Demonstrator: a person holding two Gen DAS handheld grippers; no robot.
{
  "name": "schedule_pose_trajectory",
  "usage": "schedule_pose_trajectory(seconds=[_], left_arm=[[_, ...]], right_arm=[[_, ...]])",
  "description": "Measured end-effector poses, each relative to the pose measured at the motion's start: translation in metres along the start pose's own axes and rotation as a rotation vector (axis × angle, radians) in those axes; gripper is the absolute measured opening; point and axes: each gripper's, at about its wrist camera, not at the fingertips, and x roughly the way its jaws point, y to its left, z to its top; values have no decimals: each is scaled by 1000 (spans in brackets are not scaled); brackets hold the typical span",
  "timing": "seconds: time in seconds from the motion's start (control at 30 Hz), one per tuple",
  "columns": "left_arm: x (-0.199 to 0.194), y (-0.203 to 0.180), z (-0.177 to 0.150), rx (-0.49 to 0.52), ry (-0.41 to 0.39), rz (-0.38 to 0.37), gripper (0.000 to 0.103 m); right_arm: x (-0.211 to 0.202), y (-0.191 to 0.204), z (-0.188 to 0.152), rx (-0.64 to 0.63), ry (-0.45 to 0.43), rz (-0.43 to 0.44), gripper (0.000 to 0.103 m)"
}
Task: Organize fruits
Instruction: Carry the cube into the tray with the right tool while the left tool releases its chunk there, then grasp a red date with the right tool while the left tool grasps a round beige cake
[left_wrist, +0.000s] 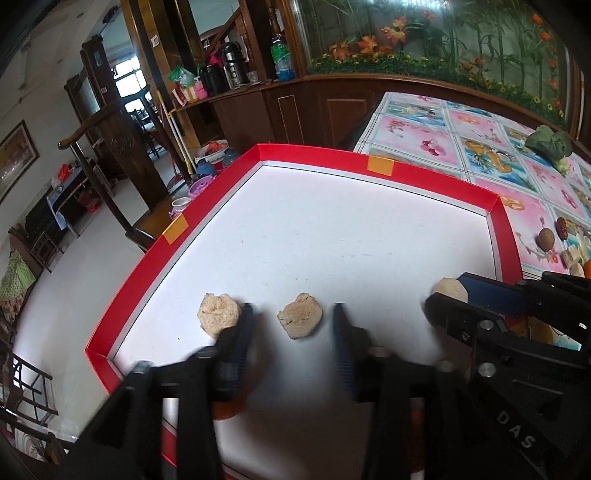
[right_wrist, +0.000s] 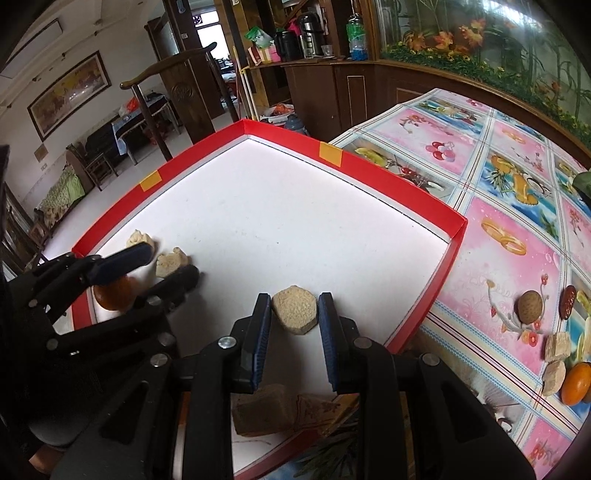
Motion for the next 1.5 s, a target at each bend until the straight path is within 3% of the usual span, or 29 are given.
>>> schedule_pose_trajectory(seconds=[0.07, 0.37, 0.73, 0.93, 1.33, 1.5], left_arm=[[-1, 0, 0, -6, 7, 4, 62], [-32, -36, 7, 71, -50, -9, 76], [-61, -118, 4, 236, -57, -131, 78], [-68, -164, 6, 310, -59, -234, 78], [-43, -232, 13, 416, -7, -358, 77], [-37, -235, 16, 426, 3, -383, 66]], right_arm=[[-7, -7, 0, 29, -21, 17, 29], [-58, -65, -10, 105, -119, -29, 29], [-152, -196, -66, 310, -224, -212, 29], [-173, -244, -103, 408, -178, -289, 29], [-162, -257, -115, 423, -86, -288, 29], [-162, -253, -113, 412, -98, -266, 29]])
